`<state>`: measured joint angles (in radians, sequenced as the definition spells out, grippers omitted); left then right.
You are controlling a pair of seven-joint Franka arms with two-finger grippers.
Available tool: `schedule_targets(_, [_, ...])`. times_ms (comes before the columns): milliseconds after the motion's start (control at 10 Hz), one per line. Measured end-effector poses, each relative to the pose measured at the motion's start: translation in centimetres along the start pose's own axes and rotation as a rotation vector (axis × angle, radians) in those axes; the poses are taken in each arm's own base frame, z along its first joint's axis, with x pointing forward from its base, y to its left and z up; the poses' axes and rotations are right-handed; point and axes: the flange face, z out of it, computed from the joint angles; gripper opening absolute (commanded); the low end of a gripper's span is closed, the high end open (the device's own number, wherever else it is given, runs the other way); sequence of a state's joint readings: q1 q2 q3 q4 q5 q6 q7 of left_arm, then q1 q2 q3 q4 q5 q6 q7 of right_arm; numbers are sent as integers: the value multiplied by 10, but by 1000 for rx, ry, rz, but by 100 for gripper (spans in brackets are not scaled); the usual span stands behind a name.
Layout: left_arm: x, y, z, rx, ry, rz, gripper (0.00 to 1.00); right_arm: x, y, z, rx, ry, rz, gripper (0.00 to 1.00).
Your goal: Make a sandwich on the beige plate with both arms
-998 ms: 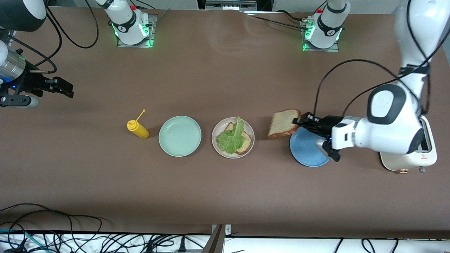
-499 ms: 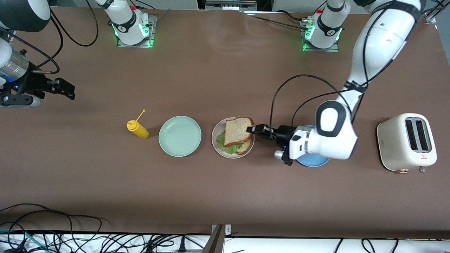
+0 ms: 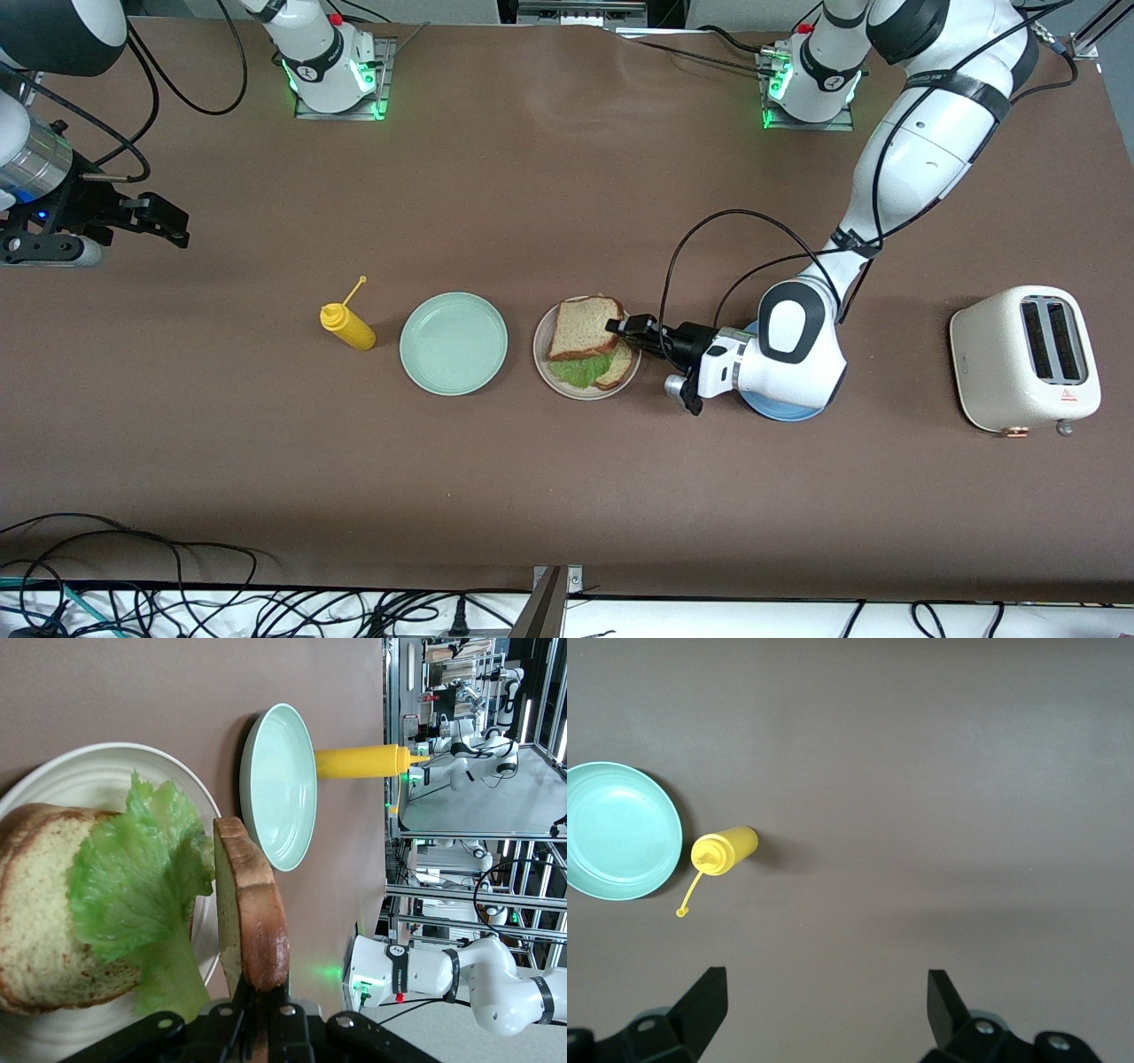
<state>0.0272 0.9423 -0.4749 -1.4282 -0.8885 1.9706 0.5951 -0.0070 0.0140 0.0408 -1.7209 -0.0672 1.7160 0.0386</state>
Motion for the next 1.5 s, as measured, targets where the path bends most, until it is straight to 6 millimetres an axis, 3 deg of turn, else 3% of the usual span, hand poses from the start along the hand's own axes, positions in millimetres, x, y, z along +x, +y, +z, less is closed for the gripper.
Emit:
schedule_targets(299, [5,3,-8,5,16,11,100,0,2,1,0,-2,3,100])
schedule_targets(599, [8,-9,-28,89,19,44,100,0,2,1,0,-2,2,100])
schedule_targets(998, [25,3,-86,309,0,169,100,0,1,1,0,3,1,100])
schedule_targets(1197, [25,22,-130,458,-7,179,100,1,0,-1,0,8,-3,100])
schedule_targets(1496, [10,87,-200,677,-53,168,100,3,-4,-3,1,16,-11,100])
